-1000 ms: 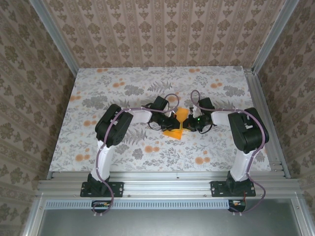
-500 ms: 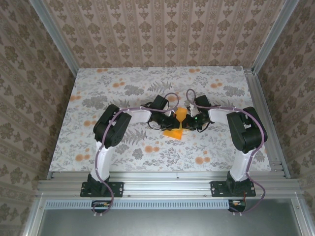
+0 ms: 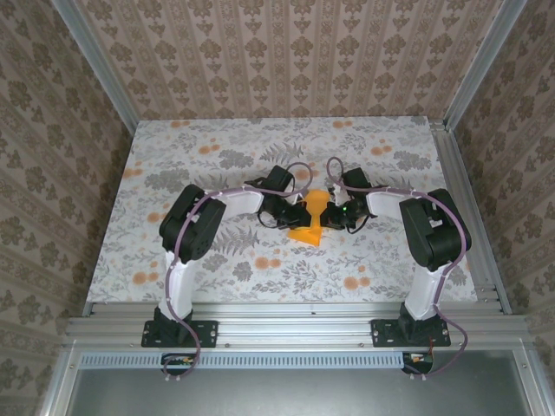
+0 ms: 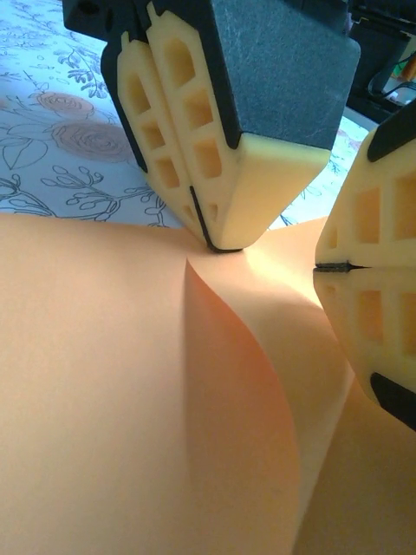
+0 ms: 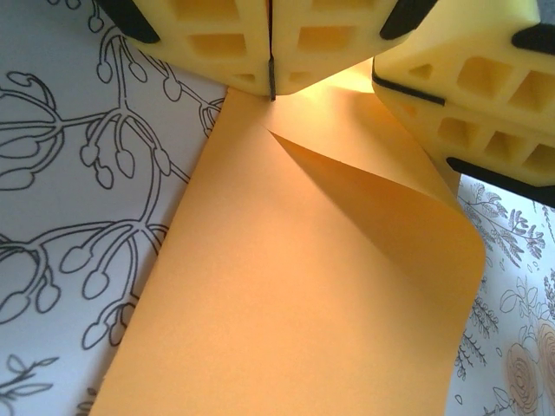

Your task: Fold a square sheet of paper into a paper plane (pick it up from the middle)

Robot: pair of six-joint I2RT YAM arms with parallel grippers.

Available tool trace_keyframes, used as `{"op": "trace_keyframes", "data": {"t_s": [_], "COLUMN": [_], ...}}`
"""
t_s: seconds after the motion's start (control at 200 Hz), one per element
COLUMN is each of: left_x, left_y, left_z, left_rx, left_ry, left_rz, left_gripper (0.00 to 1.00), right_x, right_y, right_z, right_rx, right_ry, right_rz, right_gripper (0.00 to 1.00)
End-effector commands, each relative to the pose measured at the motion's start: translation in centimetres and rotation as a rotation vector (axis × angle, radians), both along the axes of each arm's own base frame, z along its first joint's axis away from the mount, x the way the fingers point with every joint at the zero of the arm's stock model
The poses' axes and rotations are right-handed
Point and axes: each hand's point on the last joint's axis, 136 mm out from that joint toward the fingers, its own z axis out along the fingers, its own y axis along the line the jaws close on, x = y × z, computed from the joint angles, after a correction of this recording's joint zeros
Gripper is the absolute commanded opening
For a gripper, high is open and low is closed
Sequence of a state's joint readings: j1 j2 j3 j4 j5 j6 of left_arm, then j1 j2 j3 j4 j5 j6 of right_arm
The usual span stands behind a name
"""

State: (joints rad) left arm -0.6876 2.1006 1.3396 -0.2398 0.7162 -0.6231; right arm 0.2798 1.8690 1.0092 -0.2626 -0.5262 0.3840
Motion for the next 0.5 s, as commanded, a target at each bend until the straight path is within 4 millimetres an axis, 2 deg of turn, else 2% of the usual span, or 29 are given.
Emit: {"op": "trace_keyframes", "data": {"t_s": [0.0,0.31,0.495], "left_x": [0.7,1.3,1.8], "left_y": [0.7,2.1,3.1], "left_z": [-0.4,-3.0,-3.9], "left_rx": [0.013,0.077,0.116], "left_ry": [-0.016,0.007,0.015], "left_rz": [0.005,0.024,0.032], "left_gripper": [0.03,0.03,0.03], "right_x": [-2.9,-3.5,-3.5], "right_y": [-3.1,-3.6,-3.8], "right_z": [-3.7,-4.2,-4.2], "right_rx": [-0.189,-0.223,-0.236], "right_ry": [0.108,0.117,0.117], "right_rz": [-0.009,0.002,0.011], "right_gripper": [0.1,0.09,0.09]}}
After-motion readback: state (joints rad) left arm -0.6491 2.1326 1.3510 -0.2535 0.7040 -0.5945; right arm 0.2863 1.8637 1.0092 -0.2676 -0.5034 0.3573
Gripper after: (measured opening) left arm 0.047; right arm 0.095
